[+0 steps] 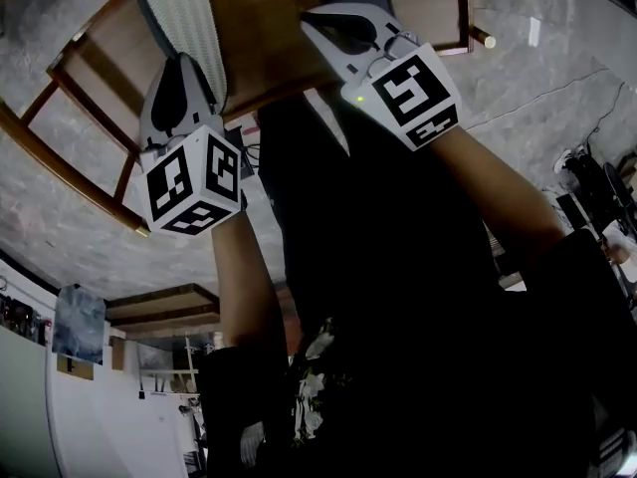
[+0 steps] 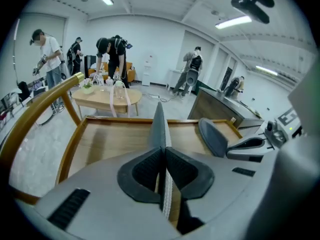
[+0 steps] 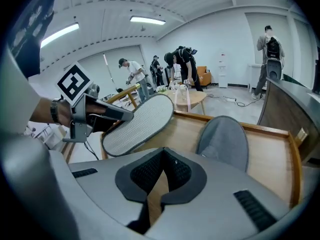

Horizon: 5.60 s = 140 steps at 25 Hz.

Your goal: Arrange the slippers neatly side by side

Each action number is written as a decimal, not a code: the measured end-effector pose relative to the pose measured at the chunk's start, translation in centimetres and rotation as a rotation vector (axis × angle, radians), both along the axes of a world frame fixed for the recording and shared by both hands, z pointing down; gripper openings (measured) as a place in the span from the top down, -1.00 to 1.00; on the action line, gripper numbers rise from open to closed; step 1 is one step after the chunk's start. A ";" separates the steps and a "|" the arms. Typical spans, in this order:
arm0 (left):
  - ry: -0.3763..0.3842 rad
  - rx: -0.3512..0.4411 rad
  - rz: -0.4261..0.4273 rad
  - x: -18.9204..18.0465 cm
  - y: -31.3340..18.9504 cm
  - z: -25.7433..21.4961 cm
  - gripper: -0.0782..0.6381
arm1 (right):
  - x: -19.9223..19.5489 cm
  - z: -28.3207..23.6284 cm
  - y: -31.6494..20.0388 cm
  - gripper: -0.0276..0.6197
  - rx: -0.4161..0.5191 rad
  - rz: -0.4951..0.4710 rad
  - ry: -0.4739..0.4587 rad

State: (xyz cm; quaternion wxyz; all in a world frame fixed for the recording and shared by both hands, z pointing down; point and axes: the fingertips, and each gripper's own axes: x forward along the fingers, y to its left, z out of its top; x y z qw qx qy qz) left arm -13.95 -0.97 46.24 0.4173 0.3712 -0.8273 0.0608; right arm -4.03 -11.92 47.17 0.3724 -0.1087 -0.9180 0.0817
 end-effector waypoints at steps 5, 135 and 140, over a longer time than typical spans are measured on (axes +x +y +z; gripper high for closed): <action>-0.099 -0.039 -0.107 0.0 0.6 -0.5 0.68 | 0.4 -0.2 -0.2 0.92 0.007 -0.035 -0.018; 0.357 -0.101 0.188 11.6 1.2 6.8 0.67 | 7.8 6.7 1.8 0.91 -0.031 0.040 0.300; 0.405 -0.076 0.258 12.8 -0.3 7.6 0.65 | 6.9 7.3 2.9 0.91 -0.026 0.050 0.312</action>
